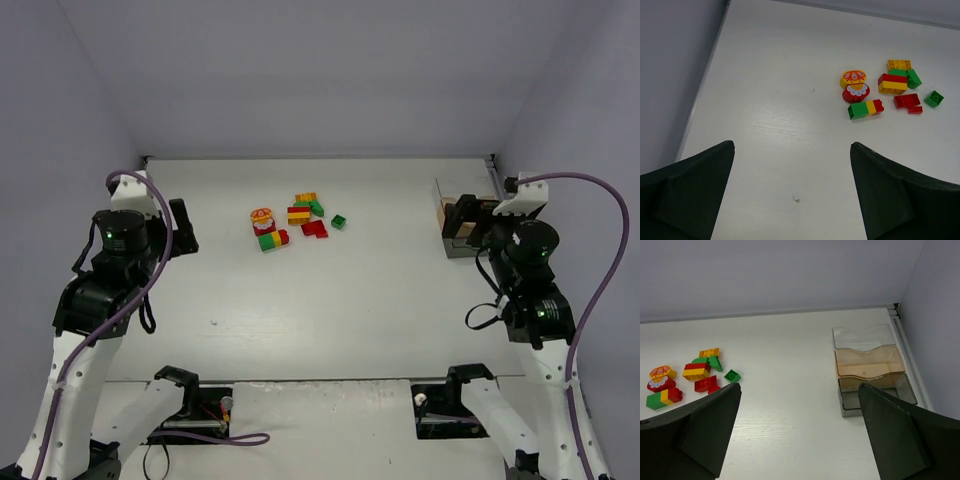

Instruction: Sort the legos into containers by color

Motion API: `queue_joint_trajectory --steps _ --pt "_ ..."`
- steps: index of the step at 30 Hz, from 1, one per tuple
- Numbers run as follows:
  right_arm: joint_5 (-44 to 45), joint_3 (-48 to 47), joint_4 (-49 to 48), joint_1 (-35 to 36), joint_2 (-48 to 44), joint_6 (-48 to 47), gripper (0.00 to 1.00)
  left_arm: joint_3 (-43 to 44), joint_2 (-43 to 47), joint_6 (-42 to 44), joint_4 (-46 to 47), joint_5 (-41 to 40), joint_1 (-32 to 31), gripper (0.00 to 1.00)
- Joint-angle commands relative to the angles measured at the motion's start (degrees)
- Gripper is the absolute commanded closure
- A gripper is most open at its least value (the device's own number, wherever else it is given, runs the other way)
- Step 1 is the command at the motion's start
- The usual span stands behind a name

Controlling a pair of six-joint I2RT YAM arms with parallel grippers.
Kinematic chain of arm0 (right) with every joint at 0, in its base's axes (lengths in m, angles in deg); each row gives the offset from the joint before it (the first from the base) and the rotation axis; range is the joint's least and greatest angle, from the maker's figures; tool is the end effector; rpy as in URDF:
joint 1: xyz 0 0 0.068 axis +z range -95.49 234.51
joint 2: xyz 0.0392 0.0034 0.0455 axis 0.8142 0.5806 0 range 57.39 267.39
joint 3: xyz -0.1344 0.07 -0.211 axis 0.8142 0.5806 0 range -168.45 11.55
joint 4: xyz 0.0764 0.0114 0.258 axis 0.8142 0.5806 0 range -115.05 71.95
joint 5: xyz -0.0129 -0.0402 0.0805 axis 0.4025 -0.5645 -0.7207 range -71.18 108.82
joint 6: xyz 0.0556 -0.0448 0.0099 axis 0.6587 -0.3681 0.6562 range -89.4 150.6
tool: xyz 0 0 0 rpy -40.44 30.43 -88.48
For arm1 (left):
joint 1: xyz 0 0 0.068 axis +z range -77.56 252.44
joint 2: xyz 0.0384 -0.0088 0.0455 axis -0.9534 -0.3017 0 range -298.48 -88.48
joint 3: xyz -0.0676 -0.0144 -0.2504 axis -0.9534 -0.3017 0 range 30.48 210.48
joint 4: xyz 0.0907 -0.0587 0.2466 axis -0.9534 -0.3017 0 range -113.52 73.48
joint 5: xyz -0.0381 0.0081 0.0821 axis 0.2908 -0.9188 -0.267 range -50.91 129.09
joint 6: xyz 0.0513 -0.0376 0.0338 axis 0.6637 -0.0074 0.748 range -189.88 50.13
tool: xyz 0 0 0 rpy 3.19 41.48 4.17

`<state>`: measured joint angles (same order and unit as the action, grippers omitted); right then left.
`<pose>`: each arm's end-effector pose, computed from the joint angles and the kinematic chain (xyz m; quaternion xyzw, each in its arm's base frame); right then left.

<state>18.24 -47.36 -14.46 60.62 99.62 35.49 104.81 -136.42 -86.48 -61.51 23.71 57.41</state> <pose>0.1917 0.0213 0.4262 -0.0109 0.6685 0.0746 0.7399 0.1750 -0.0306 0.4239 -0.0891 0.8037 -0.0531 0.5860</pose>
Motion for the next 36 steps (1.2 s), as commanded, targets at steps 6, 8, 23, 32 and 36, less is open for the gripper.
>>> queue_joint_trajectory --steps 6,8,23,32,36 --pt "-4.6 -0.9 -3.9 0.5 5.4 2.0 0.0 -1.7 1.5 -2.1 2.7 2.1 -0.4 0.08" --pt "-7.0 -1.4 -3.9 0.5 8.5 2.7 0.0 -2.4 1.6 -3.0 2.5 3.0 -0.4 0.08" --pt "-7.8 -18.1 -8.0 13.5 52.0 1.7 0.27 -6.3 4.3 -5.4 -5.2 3.7 -0.3 0.08" --pt "-10.2 -33.5 -7.4 16.3 73.6 -2.9 0.21 -8.1 6.4 -8.0 -6.6 6.7 -0.3 0.08" --pt "-13.7 -36.9 -7.5 17.4 78.7 -7.2 0.21 -9.2 7.2 -9.1 -7.7 7.0 -0.3 0.08"
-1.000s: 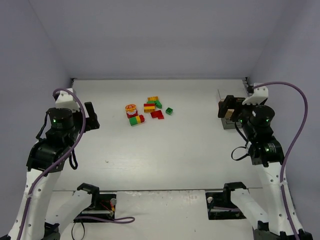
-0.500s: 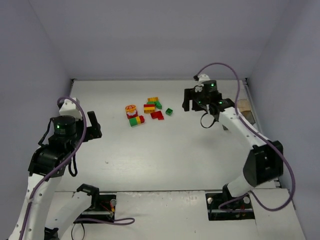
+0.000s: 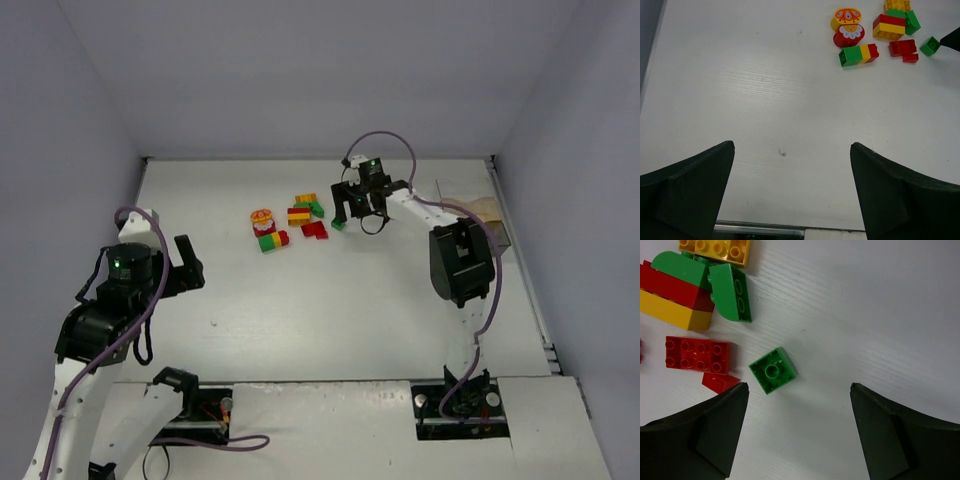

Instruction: Sort the legos into containers by color

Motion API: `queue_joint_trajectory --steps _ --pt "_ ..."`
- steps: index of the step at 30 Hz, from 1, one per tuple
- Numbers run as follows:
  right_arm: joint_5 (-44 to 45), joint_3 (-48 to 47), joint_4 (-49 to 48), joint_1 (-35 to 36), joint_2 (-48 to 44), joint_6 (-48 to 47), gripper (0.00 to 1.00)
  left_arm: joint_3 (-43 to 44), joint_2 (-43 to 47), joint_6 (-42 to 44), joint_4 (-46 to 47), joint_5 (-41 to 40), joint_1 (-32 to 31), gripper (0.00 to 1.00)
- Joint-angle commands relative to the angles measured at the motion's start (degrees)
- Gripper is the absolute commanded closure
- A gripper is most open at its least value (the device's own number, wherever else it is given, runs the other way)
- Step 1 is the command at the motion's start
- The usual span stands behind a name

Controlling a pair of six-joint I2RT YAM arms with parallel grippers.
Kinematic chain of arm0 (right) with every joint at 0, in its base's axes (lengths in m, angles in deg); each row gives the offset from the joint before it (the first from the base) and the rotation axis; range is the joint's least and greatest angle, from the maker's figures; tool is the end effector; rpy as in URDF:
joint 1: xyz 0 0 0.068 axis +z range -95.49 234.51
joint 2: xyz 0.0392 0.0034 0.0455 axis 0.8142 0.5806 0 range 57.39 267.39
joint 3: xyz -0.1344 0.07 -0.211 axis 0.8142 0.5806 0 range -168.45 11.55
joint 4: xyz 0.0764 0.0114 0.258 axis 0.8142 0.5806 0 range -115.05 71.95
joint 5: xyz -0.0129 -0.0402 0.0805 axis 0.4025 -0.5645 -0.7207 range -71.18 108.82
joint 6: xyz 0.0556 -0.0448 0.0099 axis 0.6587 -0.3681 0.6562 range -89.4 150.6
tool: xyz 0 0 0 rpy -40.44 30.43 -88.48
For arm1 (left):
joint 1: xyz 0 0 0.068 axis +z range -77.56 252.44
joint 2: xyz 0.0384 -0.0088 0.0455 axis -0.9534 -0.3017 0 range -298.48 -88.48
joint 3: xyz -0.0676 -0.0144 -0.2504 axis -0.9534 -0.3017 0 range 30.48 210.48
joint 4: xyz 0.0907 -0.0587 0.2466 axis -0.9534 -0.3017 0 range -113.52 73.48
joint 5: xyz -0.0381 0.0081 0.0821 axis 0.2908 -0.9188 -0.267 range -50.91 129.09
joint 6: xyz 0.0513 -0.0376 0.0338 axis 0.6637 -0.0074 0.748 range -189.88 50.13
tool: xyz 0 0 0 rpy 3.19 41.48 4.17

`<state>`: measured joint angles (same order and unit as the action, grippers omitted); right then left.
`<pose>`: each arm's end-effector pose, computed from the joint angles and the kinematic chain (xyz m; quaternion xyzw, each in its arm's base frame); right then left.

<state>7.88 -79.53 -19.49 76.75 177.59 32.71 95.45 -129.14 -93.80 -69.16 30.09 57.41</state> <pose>0.4636 0.2019 0.1837 -0.1977 0.8604 0.1800 0.4339 0.1502 -0.0307 0.3726 -0.1065 0.8503 -0.1068 0.5042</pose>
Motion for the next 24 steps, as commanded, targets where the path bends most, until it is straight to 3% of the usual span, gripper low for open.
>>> queue_joint_trajectory --steps 1,8,13,17,18,21,24 --pt "-3.5 -5.1 -2.5 1.5 2.1 -5.9 0.21 0.1 0.1 -1.9 -0.4 0.7 -0.3 0.08" --pt "-7.9 -7.2 -2.3 1.8 6.4 -9.9 0.24 0.3 0.9 -2.6 -1.1 1.0 -0.3 0.08" --pt "-6.6 -7.9 -2.3 2.0 8.0 -10.4 0.32 0.4 0.1 -2.5 -1.2 1.1 -0.3 0.08" --pt "-4.1 -8.3 -2.4 2.1 8.6 -11.1 0.57 0.4 -0.4 -2.5 -1.1 1.3 -0.3 0.08" --pt "-3.6 -8.2 -2.5 2.0 8.1 -11.5 0.74 0.5 -0.4 -2.5 -1.1 1.3 -0.3 0.08" --pt "-1.1 -7.6 -3.7 1.6 5.8 -11.5 0.97 0.4 -0.4 -2.6 -0.8 1.3 -0.3 0.08" --pt "2.1 -6.5 -5.8 -0.1 1.8 -11.5 1.0 0.1 -0.4 -2.7 -0.5 1.5 -0.3 0.08"
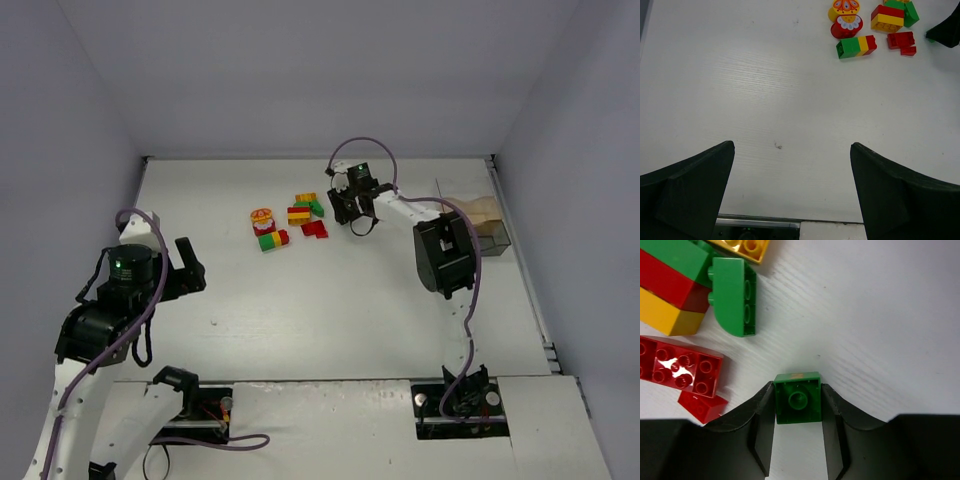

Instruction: Sort the legos into containers by color

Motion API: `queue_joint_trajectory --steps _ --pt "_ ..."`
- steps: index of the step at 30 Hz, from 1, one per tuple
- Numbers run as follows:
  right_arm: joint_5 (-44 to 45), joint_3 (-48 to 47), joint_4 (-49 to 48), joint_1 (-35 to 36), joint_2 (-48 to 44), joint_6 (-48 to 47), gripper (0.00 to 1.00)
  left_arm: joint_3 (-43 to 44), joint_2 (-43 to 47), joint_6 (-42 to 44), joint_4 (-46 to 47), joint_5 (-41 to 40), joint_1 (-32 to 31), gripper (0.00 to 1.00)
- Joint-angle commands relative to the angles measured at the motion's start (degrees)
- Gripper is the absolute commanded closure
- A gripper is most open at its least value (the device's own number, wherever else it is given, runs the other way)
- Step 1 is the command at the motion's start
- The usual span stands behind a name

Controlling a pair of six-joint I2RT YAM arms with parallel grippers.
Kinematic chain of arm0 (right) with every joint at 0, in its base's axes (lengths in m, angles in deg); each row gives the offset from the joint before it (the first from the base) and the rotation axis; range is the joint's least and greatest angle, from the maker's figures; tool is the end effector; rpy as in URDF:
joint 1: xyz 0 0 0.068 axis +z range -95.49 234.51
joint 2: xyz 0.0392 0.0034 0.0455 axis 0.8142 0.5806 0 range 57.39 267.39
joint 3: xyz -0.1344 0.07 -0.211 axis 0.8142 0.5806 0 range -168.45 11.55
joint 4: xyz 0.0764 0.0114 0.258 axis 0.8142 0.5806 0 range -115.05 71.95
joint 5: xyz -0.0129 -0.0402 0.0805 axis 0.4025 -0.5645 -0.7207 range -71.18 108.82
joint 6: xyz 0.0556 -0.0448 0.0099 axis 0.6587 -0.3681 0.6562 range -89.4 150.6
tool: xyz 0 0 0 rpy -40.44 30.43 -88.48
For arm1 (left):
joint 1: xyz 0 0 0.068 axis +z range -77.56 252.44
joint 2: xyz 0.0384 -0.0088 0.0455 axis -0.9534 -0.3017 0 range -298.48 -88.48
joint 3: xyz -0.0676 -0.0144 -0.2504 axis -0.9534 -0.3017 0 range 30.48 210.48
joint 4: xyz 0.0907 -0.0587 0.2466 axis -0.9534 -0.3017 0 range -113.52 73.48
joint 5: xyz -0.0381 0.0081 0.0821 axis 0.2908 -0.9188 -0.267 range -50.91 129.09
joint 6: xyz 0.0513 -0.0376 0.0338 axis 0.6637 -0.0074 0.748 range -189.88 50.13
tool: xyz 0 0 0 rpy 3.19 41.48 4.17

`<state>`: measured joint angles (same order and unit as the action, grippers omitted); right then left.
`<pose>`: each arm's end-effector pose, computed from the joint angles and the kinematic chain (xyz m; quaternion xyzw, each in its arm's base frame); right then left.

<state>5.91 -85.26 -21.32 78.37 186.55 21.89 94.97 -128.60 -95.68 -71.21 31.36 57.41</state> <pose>0.4803 0.2271 0.1450 -0.2973 0.8359 0.1587 0.4334 0.1462 -0.0309 0.3669 -0.1146 0.8585 -0.1184 0.4856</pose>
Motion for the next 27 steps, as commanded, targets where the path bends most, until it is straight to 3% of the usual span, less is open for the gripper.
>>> queue_joint_trajectory --steps 1,7,16,27 --pt "4.7 0.1 -5.5 -2.5 -8.4 -0.5 1.0 0.5 -0.9 -0.8 1.9 0.3 -0.3 0.08" --pt "4.1 2.6 -7.9 -13.5 -16.4 0.3 1.0 -1.3 -0.8 -1.1 4.7 1.9 -0.3 0.08" --pt "1.2 5.2 -7.9 -27.9 -18.8 -0.1 1.0 -2.9 -1.5 -1.4 7.7 3.2 -0.3 0.08" --pt "-1.6 1.9 -8.0 -33.1 -11.7 0.4 0.92 -2.6 -4.3 -1.2 8.8 4.1 -0.3 0.08"
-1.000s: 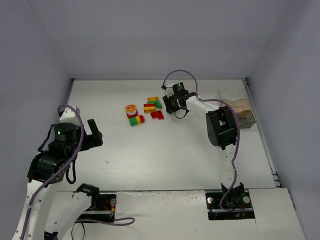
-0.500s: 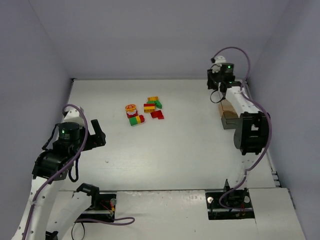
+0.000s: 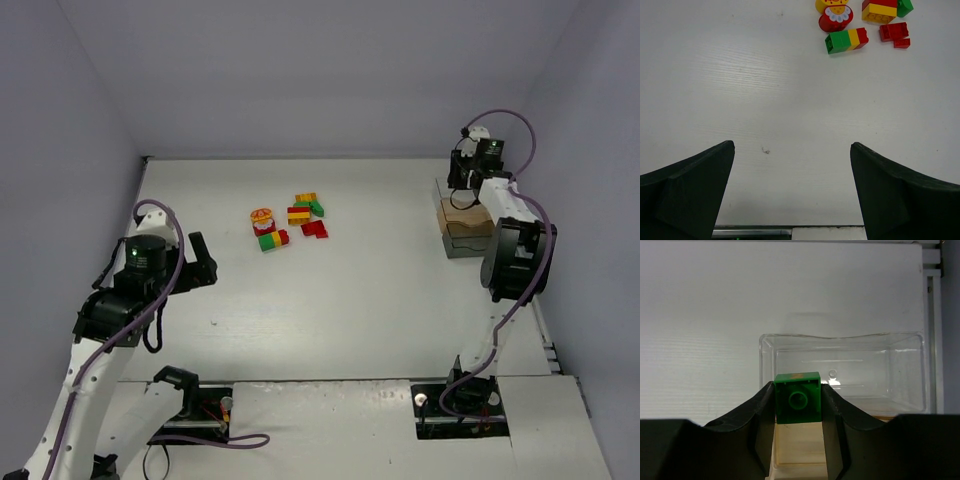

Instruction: Sort the legos into containers by color

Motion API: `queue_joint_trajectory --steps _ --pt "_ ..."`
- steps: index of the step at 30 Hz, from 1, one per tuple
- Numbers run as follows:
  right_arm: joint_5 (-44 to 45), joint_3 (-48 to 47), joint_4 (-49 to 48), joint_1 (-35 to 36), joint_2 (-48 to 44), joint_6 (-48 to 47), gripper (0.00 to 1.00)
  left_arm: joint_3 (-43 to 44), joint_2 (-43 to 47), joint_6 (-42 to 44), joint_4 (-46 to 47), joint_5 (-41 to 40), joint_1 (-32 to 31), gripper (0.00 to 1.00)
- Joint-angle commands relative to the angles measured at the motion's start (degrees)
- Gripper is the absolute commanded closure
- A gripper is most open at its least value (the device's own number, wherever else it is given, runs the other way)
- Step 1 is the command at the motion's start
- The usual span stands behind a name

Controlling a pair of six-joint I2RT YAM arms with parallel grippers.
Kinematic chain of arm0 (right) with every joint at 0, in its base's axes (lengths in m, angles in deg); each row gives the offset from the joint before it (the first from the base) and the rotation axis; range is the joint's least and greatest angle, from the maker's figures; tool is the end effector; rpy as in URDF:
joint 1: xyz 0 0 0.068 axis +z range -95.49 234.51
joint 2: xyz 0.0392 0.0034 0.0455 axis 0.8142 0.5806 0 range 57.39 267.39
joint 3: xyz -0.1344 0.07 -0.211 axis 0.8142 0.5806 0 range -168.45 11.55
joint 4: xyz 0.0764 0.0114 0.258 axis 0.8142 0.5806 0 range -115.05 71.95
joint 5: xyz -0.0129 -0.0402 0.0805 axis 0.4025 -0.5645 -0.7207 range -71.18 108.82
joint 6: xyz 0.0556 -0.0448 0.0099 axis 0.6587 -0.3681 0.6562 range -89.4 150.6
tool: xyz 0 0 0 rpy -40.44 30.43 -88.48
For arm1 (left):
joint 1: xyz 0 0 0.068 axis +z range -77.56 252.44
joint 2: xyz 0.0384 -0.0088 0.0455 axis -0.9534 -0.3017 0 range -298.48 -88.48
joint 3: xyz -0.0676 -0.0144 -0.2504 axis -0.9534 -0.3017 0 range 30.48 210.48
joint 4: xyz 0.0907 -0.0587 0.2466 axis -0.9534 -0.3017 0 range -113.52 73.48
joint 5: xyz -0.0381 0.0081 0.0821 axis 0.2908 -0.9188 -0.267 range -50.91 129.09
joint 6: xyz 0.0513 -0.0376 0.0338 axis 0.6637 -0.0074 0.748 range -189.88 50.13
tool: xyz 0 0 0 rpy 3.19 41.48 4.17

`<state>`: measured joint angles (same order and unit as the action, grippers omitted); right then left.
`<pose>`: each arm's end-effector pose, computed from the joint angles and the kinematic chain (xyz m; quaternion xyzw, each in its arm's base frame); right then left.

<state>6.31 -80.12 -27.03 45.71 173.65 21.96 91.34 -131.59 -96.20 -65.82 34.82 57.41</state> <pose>0.5042 -0.0649 0.2364 -0.0593 0.8271 0.0060 0.5588 0.1690 -0.0408 0.3492 -0.1039 0.8661 -0.1418 0.4679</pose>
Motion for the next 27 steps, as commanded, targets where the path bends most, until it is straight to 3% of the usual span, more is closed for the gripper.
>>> queue_joint_trajectory --steps 1,4,11,21,27 --pt "-2.1 -3.8 -2.3 -0.5 1.7 0.2 0.91 1.1 -1.4 -0.7 3.4 0.7 -0.3 0.08" --pt "-2.4 -4.6 -2.4 -0.5 3.9 0.4 0.89 0.8 -2.0 -0.7 3.5 0.8 -0.3 0.08" --pt "-4.3 -7.1 -2.3 -0.5 6.4 1.5 0.65 1.1 -2.6 -0.7 3.6 1.8 -0.3 0.08" --pt "-4.5 -5.5 -2.2 -0.1 -0.3 1.9 0.44 0.2 -2.7 -1.3 4.4 2.7 -0.3 0.08" --pt "-6.4 -1.8 -1.8 4.1 -7.3 2.6 0.49 0.7 -3.3 -1.3 4.9 2.7 -0.3 0.08"
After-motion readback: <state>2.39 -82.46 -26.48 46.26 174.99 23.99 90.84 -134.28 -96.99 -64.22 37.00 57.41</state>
